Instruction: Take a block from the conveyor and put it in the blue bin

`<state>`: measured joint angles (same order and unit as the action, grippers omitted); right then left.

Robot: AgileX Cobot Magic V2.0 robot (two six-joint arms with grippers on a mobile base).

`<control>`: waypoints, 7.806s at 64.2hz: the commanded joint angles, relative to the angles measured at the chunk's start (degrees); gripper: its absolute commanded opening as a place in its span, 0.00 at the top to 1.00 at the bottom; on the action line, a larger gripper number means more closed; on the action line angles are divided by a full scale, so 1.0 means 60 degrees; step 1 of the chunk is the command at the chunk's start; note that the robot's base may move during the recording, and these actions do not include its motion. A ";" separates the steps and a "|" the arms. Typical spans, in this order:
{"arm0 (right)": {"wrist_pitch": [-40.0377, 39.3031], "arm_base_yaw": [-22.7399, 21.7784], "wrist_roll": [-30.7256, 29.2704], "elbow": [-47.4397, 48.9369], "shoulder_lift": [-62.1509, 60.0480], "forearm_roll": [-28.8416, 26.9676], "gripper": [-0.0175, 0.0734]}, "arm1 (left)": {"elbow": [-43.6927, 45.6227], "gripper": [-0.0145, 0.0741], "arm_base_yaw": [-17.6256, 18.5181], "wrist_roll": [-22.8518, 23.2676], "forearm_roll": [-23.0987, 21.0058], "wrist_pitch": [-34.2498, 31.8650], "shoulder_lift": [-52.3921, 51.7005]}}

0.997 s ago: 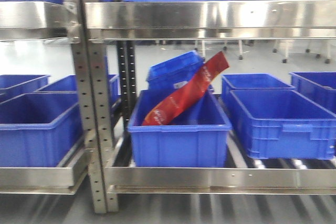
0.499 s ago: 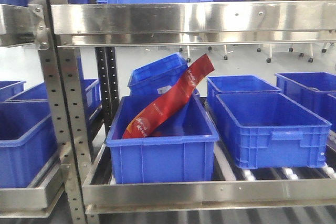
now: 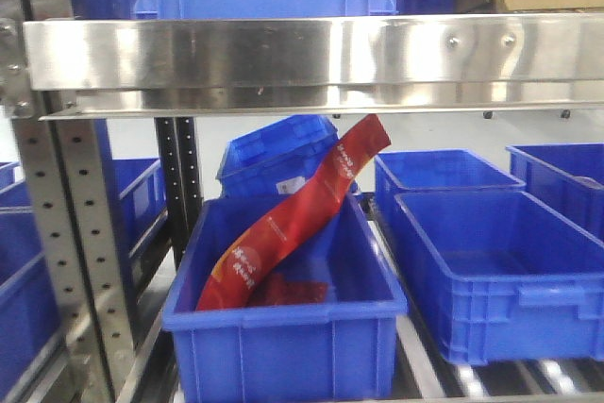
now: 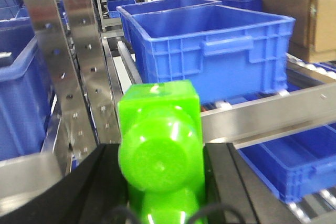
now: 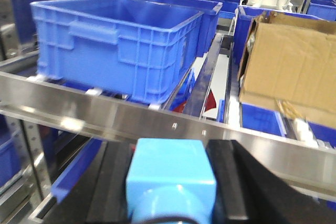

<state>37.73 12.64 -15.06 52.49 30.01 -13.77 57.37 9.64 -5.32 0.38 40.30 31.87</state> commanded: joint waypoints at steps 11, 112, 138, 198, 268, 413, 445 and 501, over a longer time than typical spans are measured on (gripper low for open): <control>-0.0237 -0.0002 -0.0006 0.0000 0.0007 0.0058 0.98 | -0.0016 0.96 0.0056 0.0057 -0.0010 -0.0189 -0.0039; -0.0255 -0.0002 -0.0006 0.0000 0.0006 0.0058 0.98 | -0.0016 0.96 0.0056 0.0057 -0.0010 -0.0194 -0.0039; -0.0255 -0.0002 -0.0006 0.0000 0.0006 0.0058 0.98 | -0.0016 0.96 0.0056 0.0057 -0.0010 -0.0194 -0.0039; -0.0056 0.1396 -0.0195 0.3028 0.2905 -0.0542 0.98 | 0.3735 0.96 0.3102 -0.0762 -0.0063 0.0800 0.3746; 0.0278 0.3065 -0.0195 0.5225 0.8478 -0.0471 0.45 | 0.6410 0.45 0.3837 -0.0762 -0.0063 0.1909 0.9438; -0.2914 0.3065 -0.0172 -0.3460 -0.1104 -0.0387 0.98 | -0.4479 0.96 0.3837 0.0680 -0.0720 -0.4388 -0.0781; -0.2914 0.3065 -0.0172 -0.3460 -0.1104 -0.0387 0.98 | -0.7539 0.96 -0.0298 0.0680 -0.0223 -0.6357 -0.3438; -0.2935 0.3065 -0.0172 -0.3460 -0.1104 -0.0387 0.98 | -0.9561 0.96 -0.1772 0.0680 -0.0223 -0.6908 -0.5312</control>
<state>21.40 30.92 -15.84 31.75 23.71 -16.43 -0.06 -0.68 -1.55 -1.05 0.00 0.34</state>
